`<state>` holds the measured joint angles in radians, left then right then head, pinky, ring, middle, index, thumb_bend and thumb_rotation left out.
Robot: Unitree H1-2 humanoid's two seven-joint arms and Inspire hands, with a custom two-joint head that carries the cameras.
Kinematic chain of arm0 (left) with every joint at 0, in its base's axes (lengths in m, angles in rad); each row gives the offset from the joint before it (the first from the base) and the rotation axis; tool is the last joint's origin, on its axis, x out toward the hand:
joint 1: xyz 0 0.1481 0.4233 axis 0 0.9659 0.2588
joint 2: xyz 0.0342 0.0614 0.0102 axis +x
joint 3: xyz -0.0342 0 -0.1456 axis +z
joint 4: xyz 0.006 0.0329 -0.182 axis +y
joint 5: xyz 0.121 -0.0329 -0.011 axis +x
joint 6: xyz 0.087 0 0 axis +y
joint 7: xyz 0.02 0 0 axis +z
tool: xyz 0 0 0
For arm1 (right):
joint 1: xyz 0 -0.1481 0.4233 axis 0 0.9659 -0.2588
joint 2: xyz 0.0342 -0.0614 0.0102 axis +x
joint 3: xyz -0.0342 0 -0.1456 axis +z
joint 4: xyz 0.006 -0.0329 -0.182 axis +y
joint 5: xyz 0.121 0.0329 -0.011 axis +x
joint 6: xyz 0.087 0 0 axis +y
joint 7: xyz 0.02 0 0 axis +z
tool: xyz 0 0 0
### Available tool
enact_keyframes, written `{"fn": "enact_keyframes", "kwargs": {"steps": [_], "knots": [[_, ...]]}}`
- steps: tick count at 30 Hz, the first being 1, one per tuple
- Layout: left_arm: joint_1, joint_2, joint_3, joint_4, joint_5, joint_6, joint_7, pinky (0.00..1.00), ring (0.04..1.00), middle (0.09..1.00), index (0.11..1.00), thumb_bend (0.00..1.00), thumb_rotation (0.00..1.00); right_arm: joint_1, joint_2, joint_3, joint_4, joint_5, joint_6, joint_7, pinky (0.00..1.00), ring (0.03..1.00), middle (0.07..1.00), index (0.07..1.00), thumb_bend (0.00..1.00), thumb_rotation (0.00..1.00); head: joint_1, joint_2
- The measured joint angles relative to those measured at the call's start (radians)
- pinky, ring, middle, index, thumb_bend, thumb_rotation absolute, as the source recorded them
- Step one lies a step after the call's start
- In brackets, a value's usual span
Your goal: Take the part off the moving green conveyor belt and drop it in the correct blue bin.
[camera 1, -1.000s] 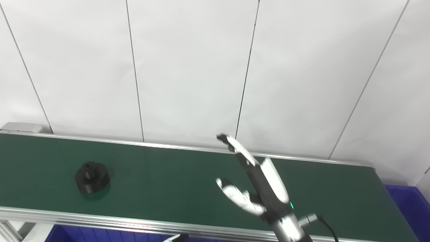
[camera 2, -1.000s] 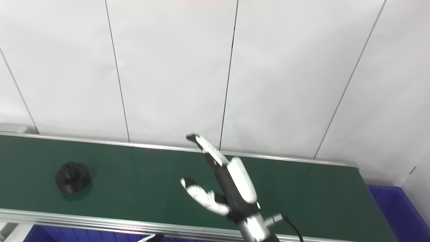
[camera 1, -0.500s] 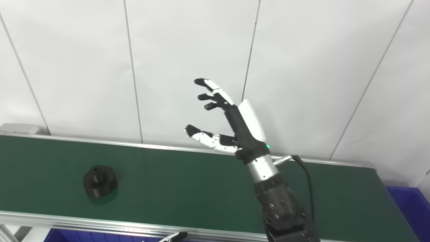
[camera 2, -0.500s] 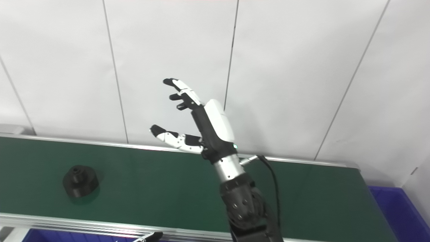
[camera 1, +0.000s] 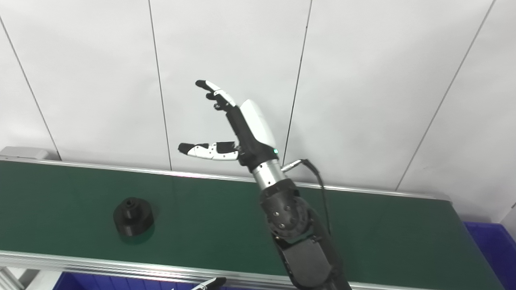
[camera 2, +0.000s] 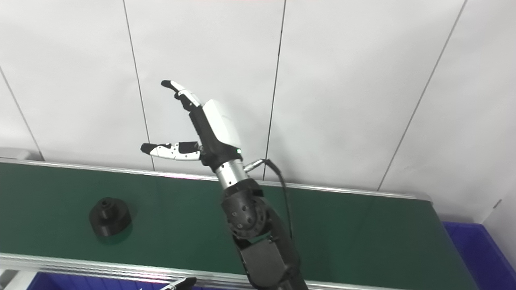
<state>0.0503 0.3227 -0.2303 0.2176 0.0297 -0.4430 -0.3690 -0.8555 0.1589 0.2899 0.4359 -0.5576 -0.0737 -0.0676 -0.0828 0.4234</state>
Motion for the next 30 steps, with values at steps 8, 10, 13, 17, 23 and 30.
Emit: {"fn": "enact_keyframes", "kwargs": {"steps": [8, 10, 13, 17, 23, 30], "knots": [[0.009, 0.010, -0.007, -0.027, -0.002, 0.000, 0.000, 0.86, 0.920, 0.951, 0.924, 0.57, 0.55, -0.091, 0.020, 0.015, 0.310, 0.005, -0.033, -0.086, 0.76, 0.842, 0.895, 0.889, 0.92, 0.32, 0.000, -0.002], [0.018, 0.011, -0.007, -0.027, -0.005, 0.000, -0.003, 0.86, 0.919, 0.950, 0.923, 0.57, 0.55, -0.101, 0.028, 0.017, 0.375, 0.010, -0.044, -0.113, 0.76, 0.842, 0.895, 0.889, 0.92, 0.32, -0.002, -0.002], [0.026, 0.009, -0.007, -0.027, -0.005, 0.000, -0.012, 0.86, 0.919, 0.951, 0.924, 0.58, 0.55, -0.127, 0.033, 0.019, 0.490, 0.024, -0.077, -0.143, 0.76, 0.839, 0.888, 0.890, 0.96, 0.32, 0.002, 0.000], [0.032, 0.010, -0.007, -0.030, -0.005, 0.000, -0.016, 0.86, 0.919, 0.950, 0.925, 0.57, 0.56, -0.156, 0.041, 0.029, 0.604, 0.032, -0.103, -0.175, 0.78, 0.854, 0.905, 0.901, 0.98, 0.36, 0.003, 0.002], [0.033, 0.010, -0.007, -0.035, -0.005, 0.000, -0.016, 0.85, 0.917, 0.946, 0.923, 0.57, 0.55, -0.203, 0.067, 0.051, 0.775, 0.043, -0.112, -0.189, 0.78, 0.855, 0.904, 0.908, 1.00, 0.38, 0.005, 0.003], [0.039, 0.011, -0.007, -0.035, -0.004, 0.000, -0.016, 0.86, 0.918, 0.947, 0.923, 0.58, 0.56, -0.215, 0.080, 0.073, 0.892, 0.049, -0.112, -0.188, 0.79, 0.870, 0.913, 0.912, 1.00, 0.41, 0.008, 0.006]]}}
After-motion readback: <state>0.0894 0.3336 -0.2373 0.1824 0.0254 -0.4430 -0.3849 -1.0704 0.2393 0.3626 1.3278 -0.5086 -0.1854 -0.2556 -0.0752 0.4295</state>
